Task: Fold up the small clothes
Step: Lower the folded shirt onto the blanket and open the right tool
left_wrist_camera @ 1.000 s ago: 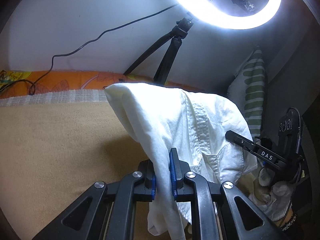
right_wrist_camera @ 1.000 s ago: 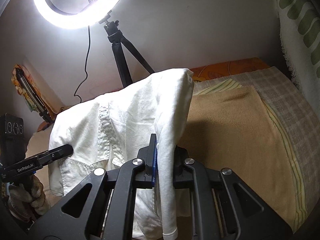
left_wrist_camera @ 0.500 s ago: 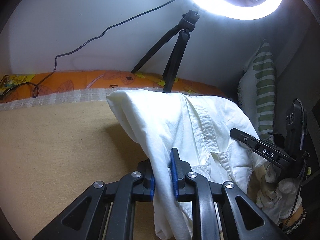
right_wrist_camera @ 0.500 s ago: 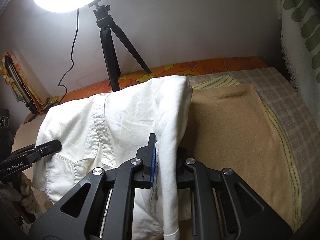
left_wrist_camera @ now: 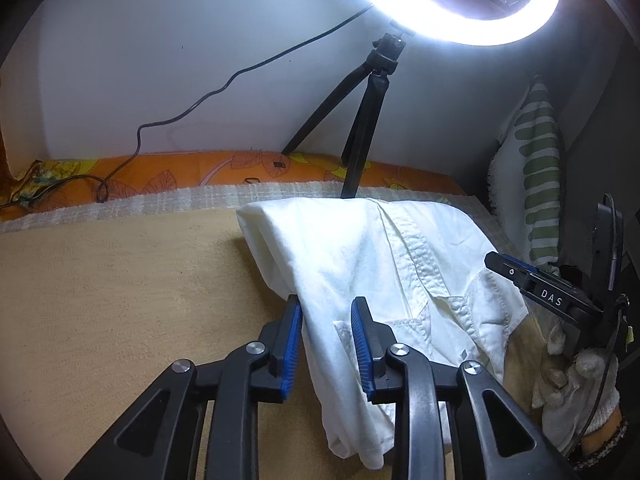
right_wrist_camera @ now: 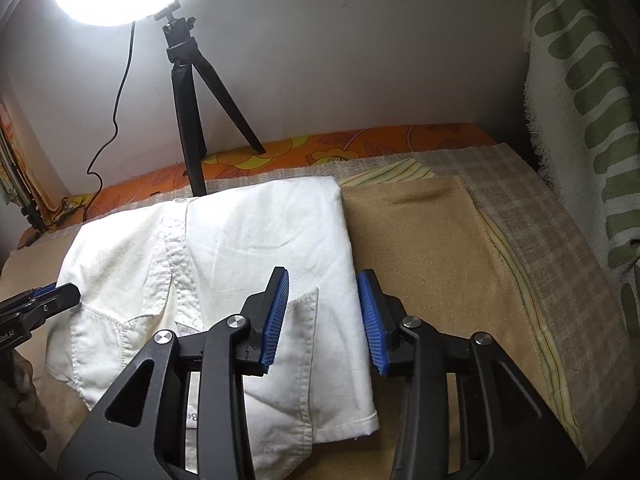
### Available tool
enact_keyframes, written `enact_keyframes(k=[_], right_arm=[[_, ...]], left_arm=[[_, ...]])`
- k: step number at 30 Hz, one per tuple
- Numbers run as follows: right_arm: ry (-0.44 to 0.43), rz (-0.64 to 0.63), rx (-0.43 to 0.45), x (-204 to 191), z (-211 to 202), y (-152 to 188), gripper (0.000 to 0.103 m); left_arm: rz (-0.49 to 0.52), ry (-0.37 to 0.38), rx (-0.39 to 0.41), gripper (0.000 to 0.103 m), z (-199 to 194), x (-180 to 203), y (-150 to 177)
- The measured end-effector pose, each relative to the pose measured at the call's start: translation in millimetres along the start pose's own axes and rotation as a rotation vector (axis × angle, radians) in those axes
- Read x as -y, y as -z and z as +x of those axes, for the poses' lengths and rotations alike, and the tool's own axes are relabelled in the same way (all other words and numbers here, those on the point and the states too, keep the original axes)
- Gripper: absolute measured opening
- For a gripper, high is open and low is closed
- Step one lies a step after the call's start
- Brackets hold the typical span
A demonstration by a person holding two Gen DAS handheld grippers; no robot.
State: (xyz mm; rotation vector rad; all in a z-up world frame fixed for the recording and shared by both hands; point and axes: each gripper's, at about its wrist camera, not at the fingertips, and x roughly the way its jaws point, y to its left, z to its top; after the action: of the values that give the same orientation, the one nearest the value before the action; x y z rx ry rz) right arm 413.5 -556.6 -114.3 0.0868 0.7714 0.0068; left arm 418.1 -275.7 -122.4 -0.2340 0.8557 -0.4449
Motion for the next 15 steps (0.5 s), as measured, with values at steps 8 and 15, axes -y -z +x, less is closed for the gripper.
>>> enact_keyframes(k=[8, 15], right_arm=[[-0.012, 0.004, 0.041, -12.1, -40.4, -2.3, 0.038], [-0.016, -0.008, 0.084, -31.1, -91.5, -1.1, 0.038]], left_arm=[[0.033, -0.001, 0.051, 0.025, -45.7, 12.0, -0.6], [0.058, 0.0, 0.093, 0.025, -96.3, 25.7, 6.5]])
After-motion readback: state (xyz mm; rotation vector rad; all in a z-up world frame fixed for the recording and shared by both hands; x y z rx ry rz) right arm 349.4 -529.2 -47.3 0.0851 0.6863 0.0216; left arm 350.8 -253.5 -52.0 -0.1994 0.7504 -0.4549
